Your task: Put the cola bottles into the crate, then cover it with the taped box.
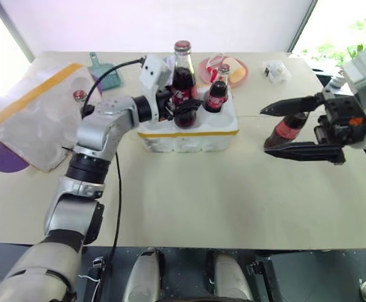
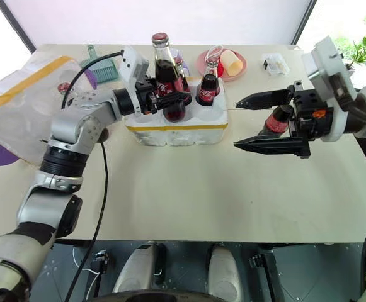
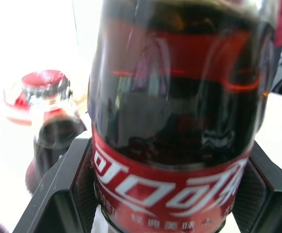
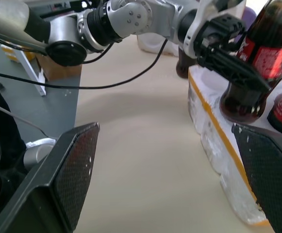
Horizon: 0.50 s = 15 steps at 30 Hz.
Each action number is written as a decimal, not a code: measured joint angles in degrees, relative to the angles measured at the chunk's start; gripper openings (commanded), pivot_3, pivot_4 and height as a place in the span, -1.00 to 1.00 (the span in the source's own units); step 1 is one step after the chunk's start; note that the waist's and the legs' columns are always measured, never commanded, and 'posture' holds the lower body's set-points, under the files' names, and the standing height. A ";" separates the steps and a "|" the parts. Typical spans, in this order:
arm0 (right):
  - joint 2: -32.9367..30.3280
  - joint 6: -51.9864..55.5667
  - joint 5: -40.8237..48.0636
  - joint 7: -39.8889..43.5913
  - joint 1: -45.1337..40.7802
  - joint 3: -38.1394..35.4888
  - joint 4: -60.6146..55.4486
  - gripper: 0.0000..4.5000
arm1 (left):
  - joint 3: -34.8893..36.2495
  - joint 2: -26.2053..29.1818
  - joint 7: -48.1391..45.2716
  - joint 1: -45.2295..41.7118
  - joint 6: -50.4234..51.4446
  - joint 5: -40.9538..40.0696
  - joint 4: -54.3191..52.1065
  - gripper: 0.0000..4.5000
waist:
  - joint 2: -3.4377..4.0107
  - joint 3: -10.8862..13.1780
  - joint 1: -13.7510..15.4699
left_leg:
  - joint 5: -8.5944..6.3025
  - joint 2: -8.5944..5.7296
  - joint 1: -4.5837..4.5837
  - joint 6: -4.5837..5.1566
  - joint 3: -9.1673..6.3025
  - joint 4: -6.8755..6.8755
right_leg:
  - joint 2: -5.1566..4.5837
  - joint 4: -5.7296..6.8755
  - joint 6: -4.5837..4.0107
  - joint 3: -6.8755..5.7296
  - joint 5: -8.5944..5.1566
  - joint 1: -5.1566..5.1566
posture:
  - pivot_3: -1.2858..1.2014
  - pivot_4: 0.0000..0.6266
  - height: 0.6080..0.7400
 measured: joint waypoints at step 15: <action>3.47 -1.29 0.18 -5.74 1.83 0.44 -0.80 1.00 | -1.82 -4.67 -3.98 -2.27 -2.87 8.74 10.30 0.26 | -0.03 0.03 0.53 | 0.00 0.00 -0.05 0.00 0.00 0.00 | 0.00 -0.01 0.00 -0.01 0.00 -0.03 | 0.03 -0.52 0.94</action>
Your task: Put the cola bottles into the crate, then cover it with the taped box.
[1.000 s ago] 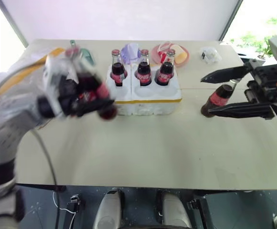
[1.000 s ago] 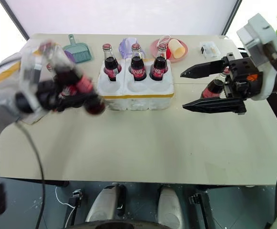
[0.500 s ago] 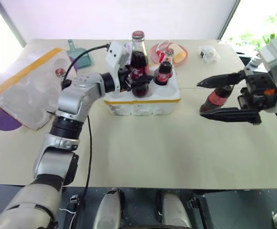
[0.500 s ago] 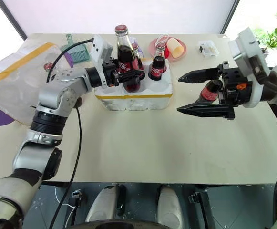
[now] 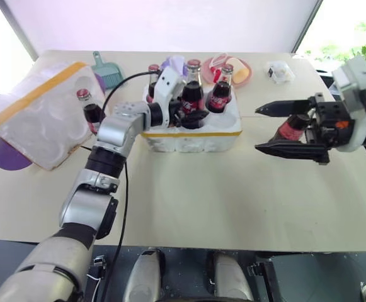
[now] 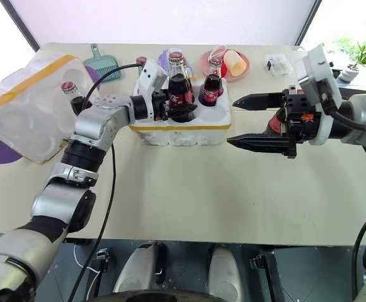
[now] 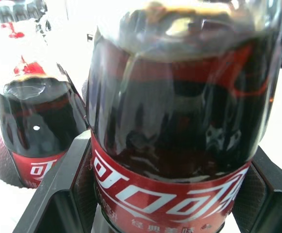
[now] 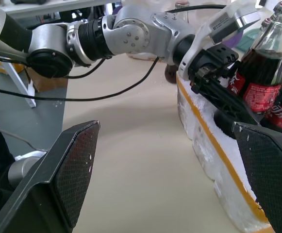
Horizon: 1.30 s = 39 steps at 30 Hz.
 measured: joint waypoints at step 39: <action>5.57 -3.71 -6.65 0.81 -9.06 9.73 6.15 1.00 | 28.28 12.60 31.32 39.35 20.40 -1.21 -45.89 0.98 | -0.01 -0.05 -1.38 | 0.00 0.02 0.09 0.00 -0.10 -0.01 | 0.01 0.03 -0.03 -0.03 0.00 0.14 | 0.03 -0.52 0.94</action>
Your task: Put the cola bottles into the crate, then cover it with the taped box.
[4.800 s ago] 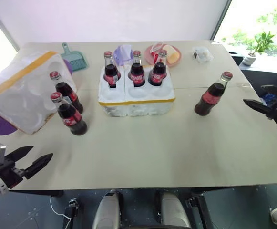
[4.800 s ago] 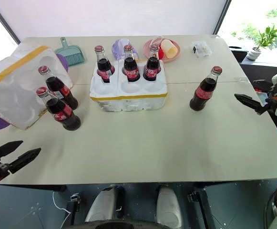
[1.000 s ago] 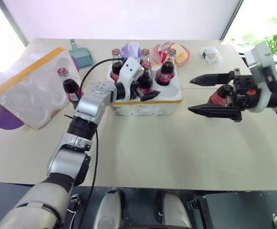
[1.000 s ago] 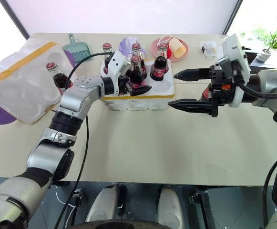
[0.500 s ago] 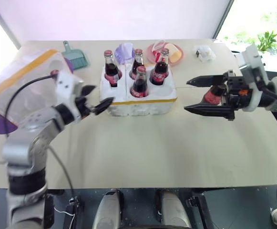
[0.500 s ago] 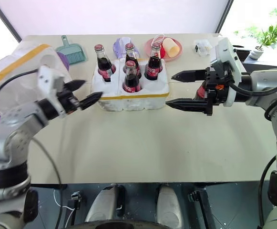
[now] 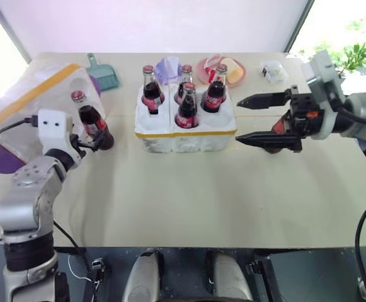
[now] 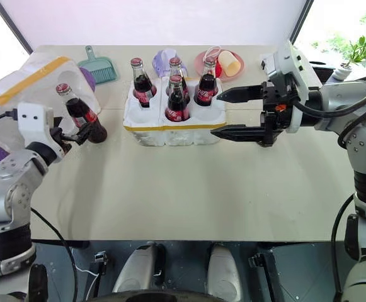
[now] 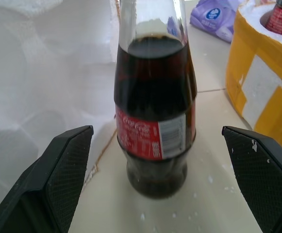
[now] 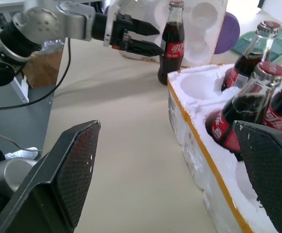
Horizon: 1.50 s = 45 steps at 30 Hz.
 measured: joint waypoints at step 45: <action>2.71 1.55 0.44 -6.95 2.50 -2.06 -1.88 1.00 | -23.73 5.62 -29.55 -34.53 -7.07 -5.22 27.36 0.25 | -0.37 0.24 -0.07 | 0.02 0.00 -0.08 -0.02 0.06 -0.02 | 0.01 0.02 0.02 0.00 0.00 -0.14 | 0.03 -0.52 0.94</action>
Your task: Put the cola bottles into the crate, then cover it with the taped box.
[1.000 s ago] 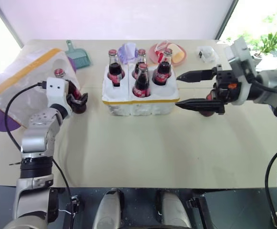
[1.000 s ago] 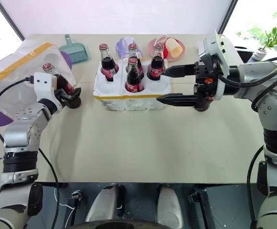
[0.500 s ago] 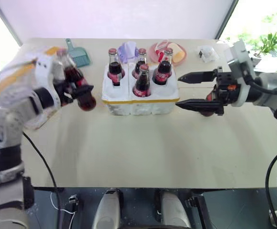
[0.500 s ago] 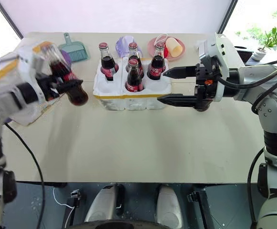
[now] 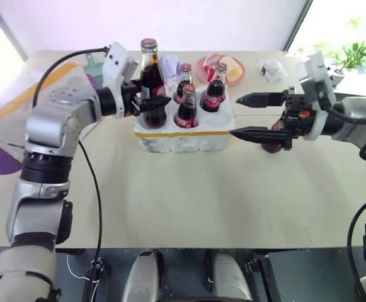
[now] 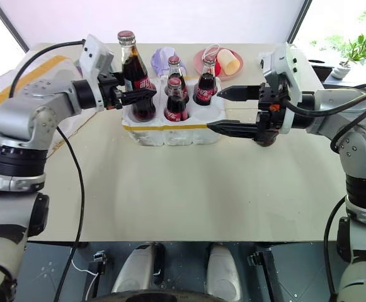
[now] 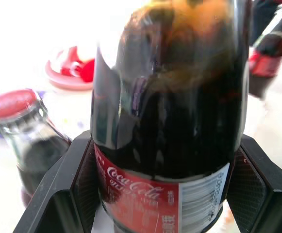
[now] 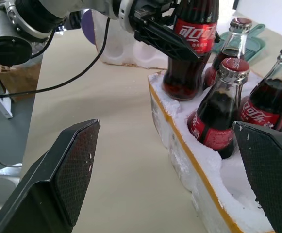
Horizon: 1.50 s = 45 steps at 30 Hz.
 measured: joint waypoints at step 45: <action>-3.40 2.44 -3.68 -13.18 37.62 -25.52 -9.36 1.00 | 17.77 15.48 -12.28 23.79 20.24 -30.15 -33.42 0.97 | -0.02 -0.02 0.13 | -0.01 0.01 0.19 0.00 -0.03 0.01 | -0.02 -0.03 -0.02 0.04 -0.01 0.29 | 0.03 -0.52 0.94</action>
